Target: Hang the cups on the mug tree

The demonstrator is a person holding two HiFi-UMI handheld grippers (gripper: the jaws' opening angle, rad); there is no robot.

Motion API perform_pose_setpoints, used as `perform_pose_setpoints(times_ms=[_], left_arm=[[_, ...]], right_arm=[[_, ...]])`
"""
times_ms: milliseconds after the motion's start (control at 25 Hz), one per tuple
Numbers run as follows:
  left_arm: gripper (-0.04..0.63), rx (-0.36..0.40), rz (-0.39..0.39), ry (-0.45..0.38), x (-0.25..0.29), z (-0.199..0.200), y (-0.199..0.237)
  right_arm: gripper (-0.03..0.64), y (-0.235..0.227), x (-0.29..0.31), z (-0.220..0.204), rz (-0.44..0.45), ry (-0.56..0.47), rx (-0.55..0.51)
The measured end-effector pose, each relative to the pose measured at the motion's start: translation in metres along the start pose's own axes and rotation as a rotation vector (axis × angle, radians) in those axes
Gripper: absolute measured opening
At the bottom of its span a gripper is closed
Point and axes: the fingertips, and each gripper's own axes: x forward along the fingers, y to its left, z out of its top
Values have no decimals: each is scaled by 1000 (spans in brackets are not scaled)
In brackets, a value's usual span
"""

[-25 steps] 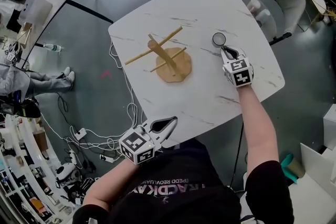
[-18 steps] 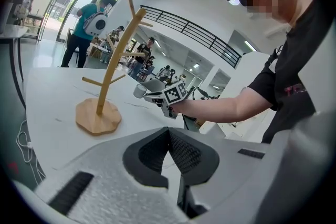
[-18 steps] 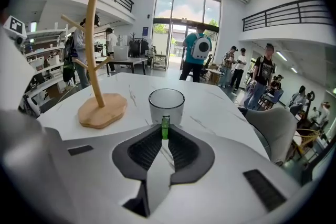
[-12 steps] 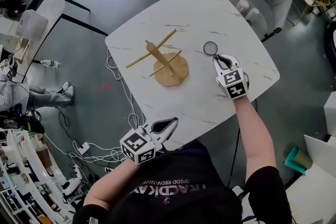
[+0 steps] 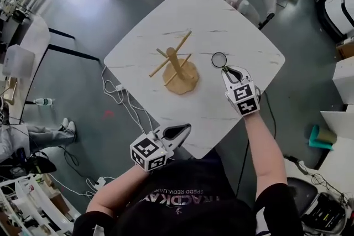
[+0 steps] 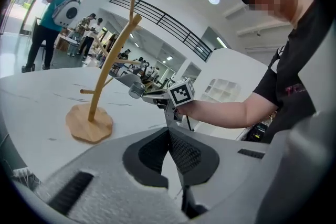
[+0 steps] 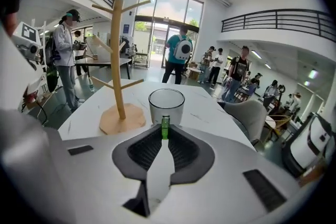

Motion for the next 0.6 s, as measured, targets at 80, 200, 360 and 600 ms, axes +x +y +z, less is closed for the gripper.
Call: perform_pose_setpoints(times_ms=[80,200,360,600], left_arm=[[-3,18,-46,12,-12,-2,1],[-3,37,-84,17,-32,-3,2],[-3,61,-122,12,-56,-1,6],[-3,94,-165,13,-90,-2,6]], right_arm=[[41,11,-13,-1,-46,17,18],[41,28,-24,5,-97,36,-10],[41,40,-36,17,-165,58,-63],[41,67,-57,32,-223,74,-80]])
